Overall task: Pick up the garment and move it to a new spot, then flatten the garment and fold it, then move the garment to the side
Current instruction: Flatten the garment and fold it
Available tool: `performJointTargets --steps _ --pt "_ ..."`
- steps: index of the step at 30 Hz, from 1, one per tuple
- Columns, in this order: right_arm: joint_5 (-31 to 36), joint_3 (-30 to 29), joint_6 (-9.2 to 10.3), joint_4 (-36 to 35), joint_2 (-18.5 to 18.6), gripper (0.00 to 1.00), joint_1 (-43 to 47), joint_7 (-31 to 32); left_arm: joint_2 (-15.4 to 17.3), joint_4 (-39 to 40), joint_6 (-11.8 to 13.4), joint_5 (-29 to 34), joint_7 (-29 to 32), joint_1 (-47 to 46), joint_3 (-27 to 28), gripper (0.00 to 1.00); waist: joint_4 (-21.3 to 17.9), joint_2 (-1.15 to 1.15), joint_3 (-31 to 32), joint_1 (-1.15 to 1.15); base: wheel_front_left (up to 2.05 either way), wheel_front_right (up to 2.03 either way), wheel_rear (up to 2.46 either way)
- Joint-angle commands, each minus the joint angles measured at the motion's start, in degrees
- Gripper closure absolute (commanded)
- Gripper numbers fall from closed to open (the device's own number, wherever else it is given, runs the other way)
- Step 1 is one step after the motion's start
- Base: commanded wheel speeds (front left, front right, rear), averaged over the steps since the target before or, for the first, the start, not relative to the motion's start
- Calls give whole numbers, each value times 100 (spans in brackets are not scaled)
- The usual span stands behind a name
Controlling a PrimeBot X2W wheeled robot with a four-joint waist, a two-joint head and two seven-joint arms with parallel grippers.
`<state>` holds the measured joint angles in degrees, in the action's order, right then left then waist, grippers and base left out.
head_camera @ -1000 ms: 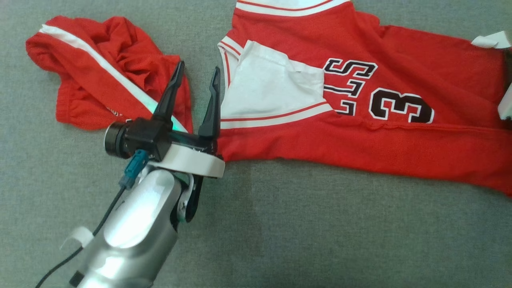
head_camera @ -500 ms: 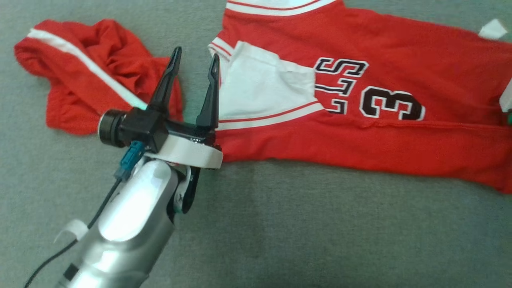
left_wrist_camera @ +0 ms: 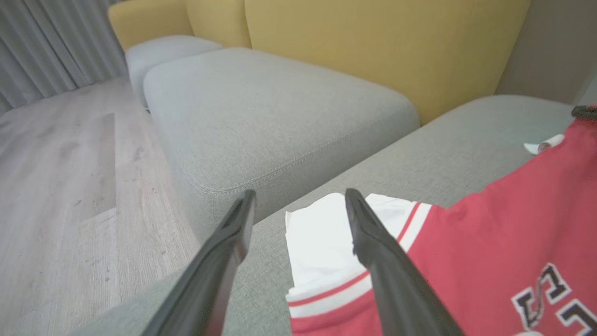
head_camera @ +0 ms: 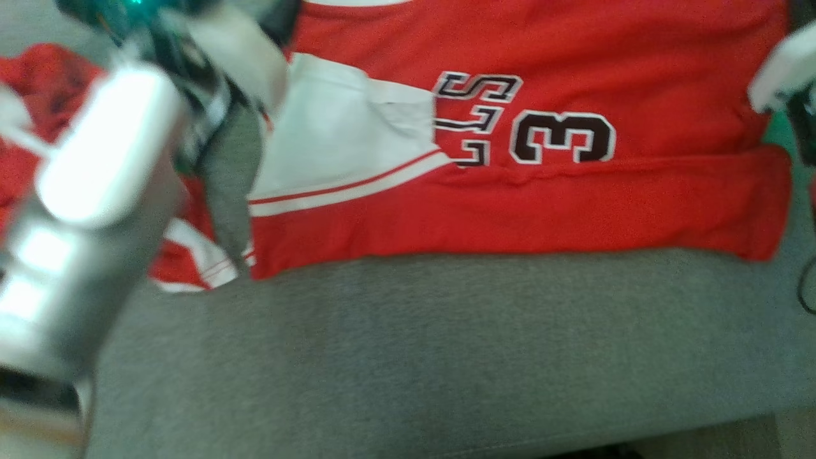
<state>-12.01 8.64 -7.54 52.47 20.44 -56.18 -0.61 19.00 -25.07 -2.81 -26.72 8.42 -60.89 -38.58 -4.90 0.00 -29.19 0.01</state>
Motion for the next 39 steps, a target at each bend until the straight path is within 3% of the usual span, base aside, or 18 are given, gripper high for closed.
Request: performJointTargets --steps 1,5,12,23,30,31,32,33,39 --pt "-36 79 5 -174 13 100 -156 -56 229 69 -43 -28 110 -271 164 0 -274 0 -250 -1 0 0 0" --pt "-132 390 5 -74 -272 100 -530 -141 368 -743 -376 -169 975 -1128 -59 0 -649 0 -528 -1 0 0 0" --pt "-363 795 5 234 -653 100 -913 -425 502 -1778 -464 -600 1743 -1872 -431 0 -1154 0 -758 -1 0 0 0" --pt "-790 1304 5 683 -846 100 -1210 -788 681 -2533 -467 -1060 1889 -2459 -822 0 -1507 0 -903 -1 0 0 0" --pt "-1035 1581 5 871 -816 100 -1309 -911 546 -2794 -467 -1408 2142 -2512 -963 0 -1525 0 -924 -1 0 0 0" --pt "-1064 1616 5 899 -802 100 -1320 -921 517 -2785 -467 -1494 2213 -2496 -991 27 -1513 0 -924 -1 0 0 0" --pt "-1094 1648 5 924 -787 100 -1333 -933 499 -2742 -467 -1572 2282 -2487 -1042 87 -1499 0 -928 -1 0 0 0" --pt "-1123 1676 5 949 -768 100 -1344 -946 493 -2680 -467 -1643 2315 -2480 -1095 100 -1482 0 -929 -1 0 0 0" --pt "-1256 1857 5 1096 -640 100 -1378 -1013 462 -2413 -468 -1956 1969 -2460 -1241 100 -1303 0 -820 -1 0 0 0"
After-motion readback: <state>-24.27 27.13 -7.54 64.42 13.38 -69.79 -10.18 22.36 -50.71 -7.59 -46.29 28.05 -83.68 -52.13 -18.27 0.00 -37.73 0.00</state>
